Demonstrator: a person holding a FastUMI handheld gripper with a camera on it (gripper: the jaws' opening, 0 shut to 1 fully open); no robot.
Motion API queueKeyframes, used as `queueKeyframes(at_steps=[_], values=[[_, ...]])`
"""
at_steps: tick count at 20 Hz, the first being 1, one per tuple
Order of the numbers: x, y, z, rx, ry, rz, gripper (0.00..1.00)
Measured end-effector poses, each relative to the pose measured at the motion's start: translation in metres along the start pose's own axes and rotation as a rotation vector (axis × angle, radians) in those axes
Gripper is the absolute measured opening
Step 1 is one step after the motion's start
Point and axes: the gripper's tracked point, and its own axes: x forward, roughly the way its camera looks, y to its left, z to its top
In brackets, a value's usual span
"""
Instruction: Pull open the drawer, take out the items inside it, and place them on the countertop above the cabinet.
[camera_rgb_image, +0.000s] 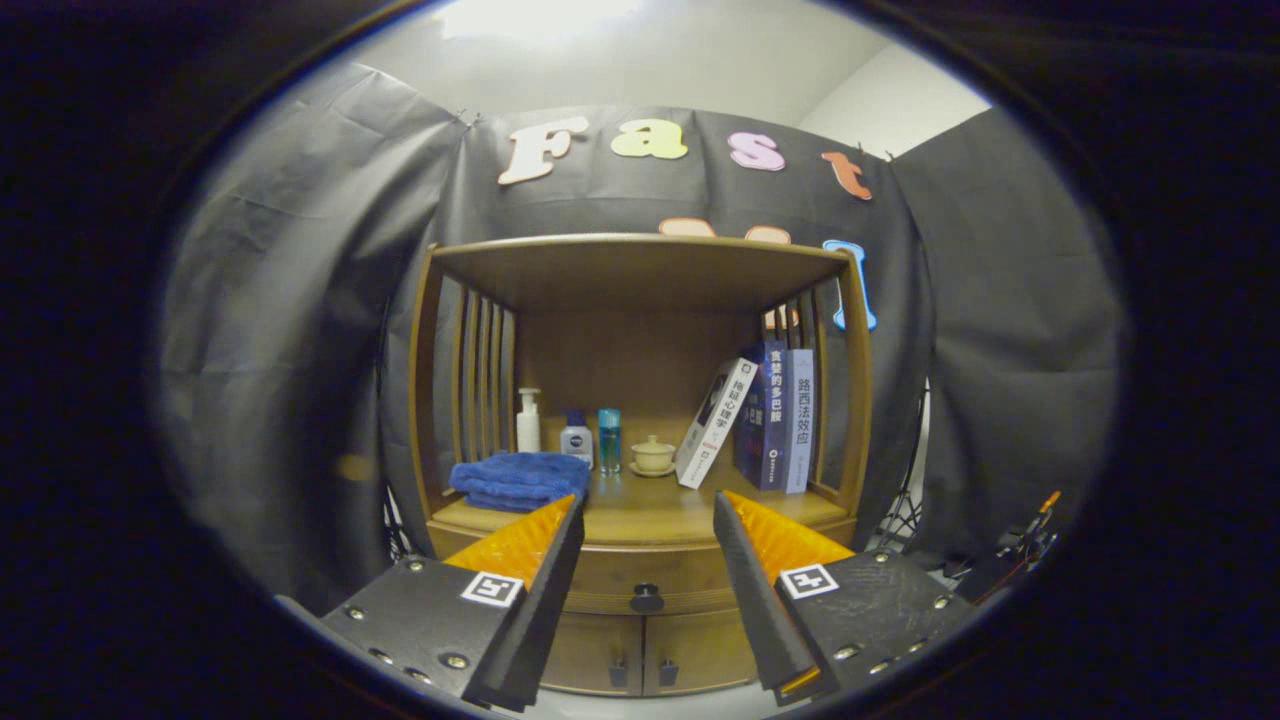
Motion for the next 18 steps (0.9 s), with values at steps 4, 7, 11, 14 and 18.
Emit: queueKeyframes(at_steps=[4,7,11,14,18], values=[[0.032,0.014,-0.031,0.017,0.040,0.058,0.79],[0.058,0.015,-0.064,0.067,0.095,0.072,0.79],[0.089,0.014,-0.123,0.109,0.213,0.079,0.79],[0.103,0.000,-0.163,0.109,0.302,0.027,0.71],[0.117,-0.005,-0.197,0.104,0.385,0.018,0.68]])
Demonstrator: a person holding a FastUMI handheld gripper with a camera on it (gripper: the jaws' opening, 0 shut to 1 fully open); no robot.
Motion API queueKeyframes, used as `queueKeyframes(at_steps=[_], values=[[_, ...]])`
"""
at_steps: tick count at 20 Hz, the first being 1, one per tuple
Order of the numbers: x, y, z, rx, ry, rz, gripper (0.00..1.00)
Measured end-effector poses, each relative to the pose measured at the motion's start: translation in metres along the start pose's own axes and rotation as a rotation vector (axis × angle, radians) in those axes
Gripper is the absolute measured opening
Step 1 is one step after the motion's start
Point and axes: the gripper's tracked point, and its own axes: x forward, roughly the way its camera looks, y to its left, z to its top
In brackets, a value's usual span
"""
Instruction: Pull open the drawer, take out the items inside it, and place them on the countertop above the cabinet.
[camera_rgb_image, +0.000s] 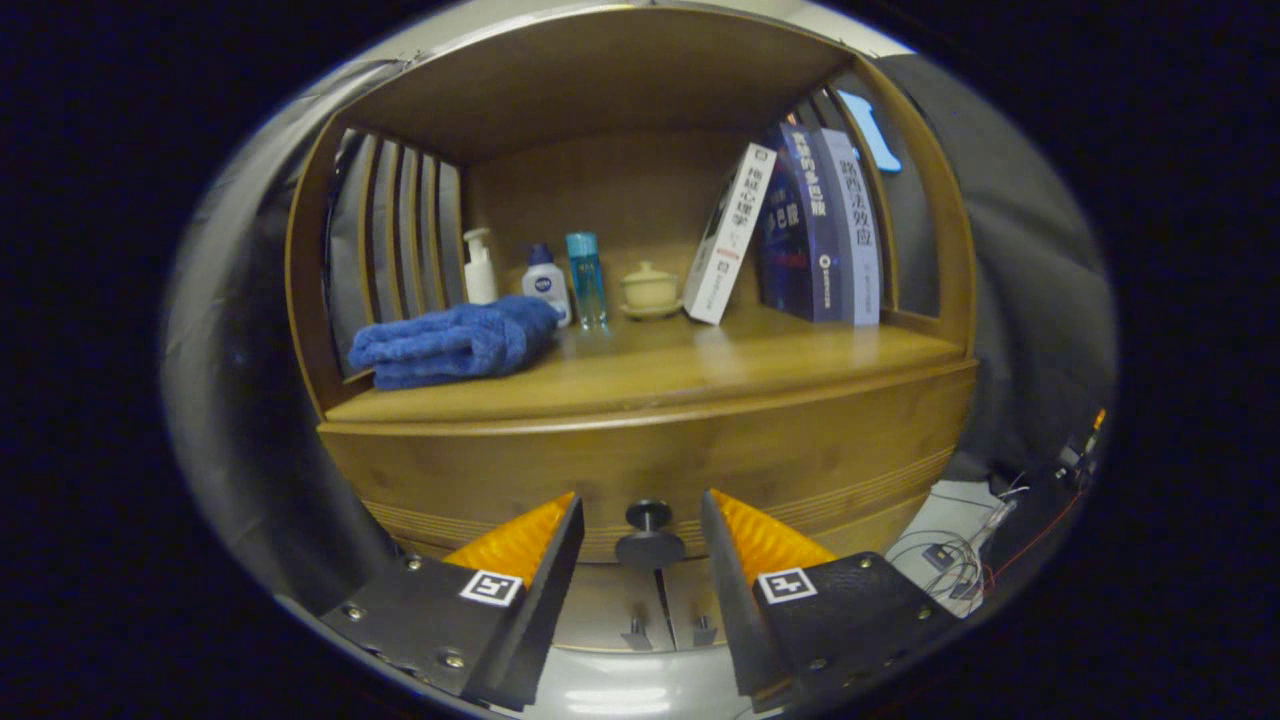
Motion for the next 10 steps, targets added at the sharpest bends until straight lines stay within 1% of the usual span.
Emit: queueKeyframes(at_steps=[1,3,7,8,9,10], values=[[0.005,-0.008,-0.006,-0.010,0.025,-0.025,0.65],[0.013,-0.005,-0.008,-0.014,0.023,-0.020,0.60],[0.026,0.001,-0.030,-0.043,0.100,-0.011,0.60],[0.044,0.000,-0.027,-0.052,0.064,-0.014,0.55],[0.033,0.000,-0.028,-0.054,0.075,-0.013,0.50],[0.029,0.000,-0.023,-0.042,0.050,-0.008,0.45]])
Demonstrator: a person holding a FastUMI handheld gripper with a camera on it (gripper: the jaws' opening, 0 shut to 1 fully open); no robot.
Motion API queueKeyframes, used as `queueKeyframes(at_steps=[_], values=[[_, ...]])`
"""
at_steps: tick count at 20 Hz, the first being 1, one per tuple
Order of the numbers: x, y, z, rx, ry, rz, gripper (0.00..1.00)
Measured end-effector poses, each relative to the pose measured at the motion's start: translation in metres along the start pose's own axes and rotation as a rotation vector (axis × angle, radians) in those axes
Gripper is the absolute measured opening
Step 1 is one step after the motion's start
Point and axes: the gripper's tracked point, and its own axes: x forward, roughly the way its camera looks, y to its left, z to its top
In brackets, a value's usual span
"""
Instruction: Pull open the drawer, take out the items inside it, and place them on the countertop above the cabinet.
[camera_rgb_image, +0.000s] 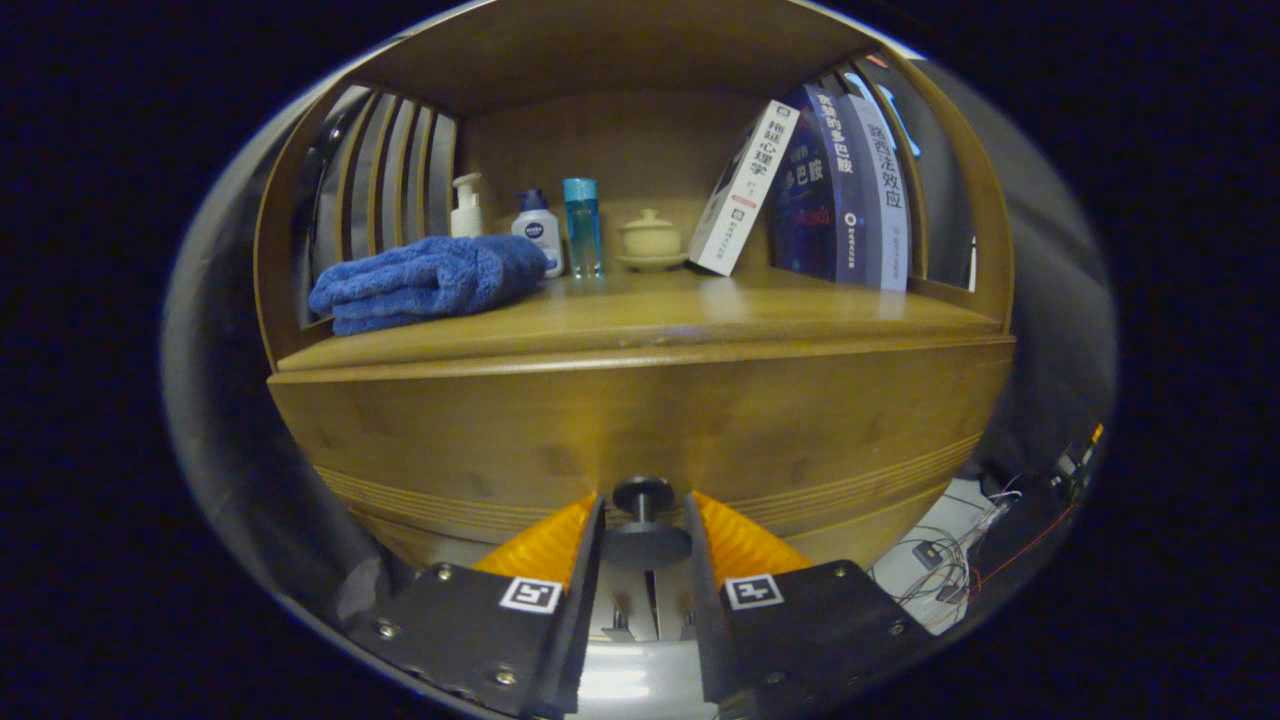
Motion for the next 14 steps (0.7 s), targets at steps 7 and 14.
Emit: queueKeyframes(at_steps=[7,14], values=[[0.000,0.000,-0.002,0.028,-0.025,-0.026,0.35],[-0.031,0.000,-0.013,0.056,-0.026,-0.063,0.27]])
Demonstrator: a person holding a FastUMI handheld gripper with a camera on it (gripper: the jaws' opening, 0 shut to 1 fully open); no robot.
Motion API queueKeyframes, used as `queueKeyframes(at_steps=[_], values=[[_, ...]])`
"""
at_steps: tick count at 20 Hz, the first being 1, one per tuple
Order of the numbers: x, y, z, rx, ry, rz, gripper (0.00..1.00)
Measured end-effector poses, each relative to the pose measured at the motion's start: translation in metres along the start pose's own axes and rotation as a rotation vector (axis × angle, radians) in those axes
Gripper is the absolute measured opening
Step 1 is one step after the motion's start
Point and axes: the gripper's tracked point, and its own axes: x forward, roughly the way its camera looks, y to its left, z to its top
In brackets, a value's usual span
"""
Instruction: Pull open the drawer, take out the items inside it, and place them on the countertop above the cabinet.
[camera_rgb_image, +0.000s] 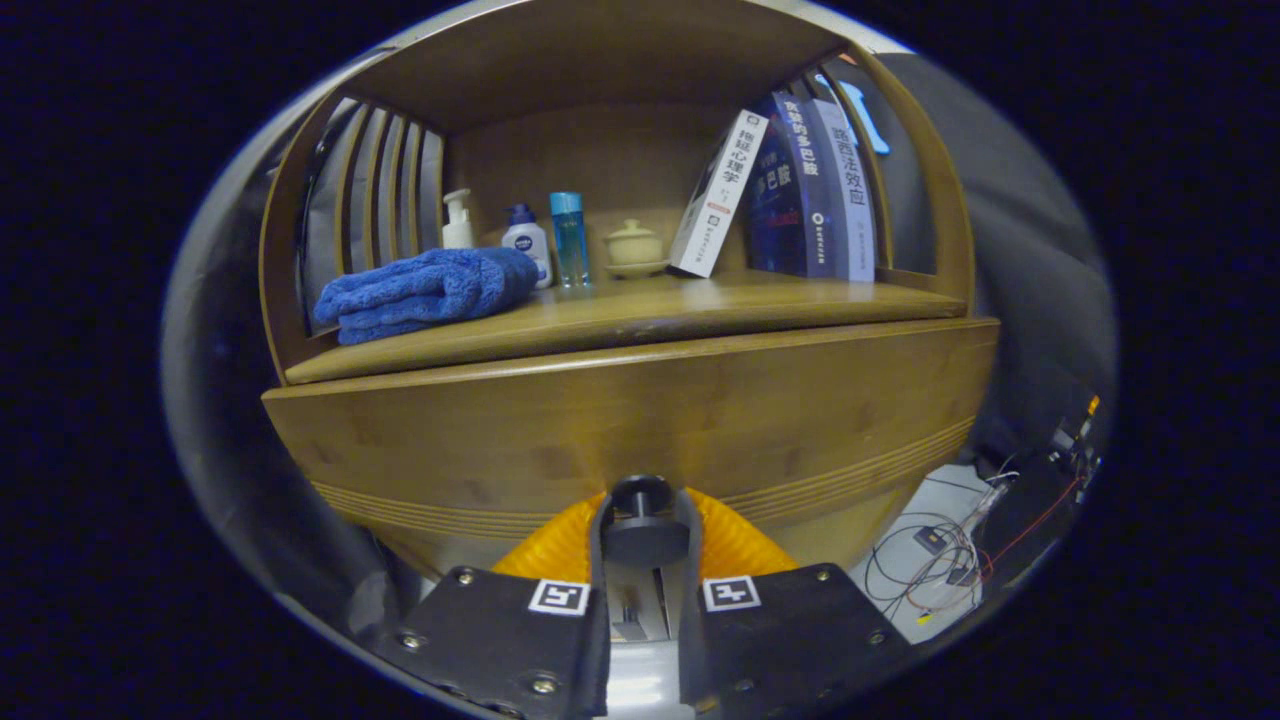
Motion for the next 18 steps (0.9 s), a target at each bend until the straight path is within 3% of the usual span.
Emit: queueKeyframes(at_steps=[10,18], values=[[-0.083,-0.014,-0.026,0.014,-0.002,-0.082,0.27],[-0.121,-0.021,-0.048,0.035,0.022,-0.116,0.27]])
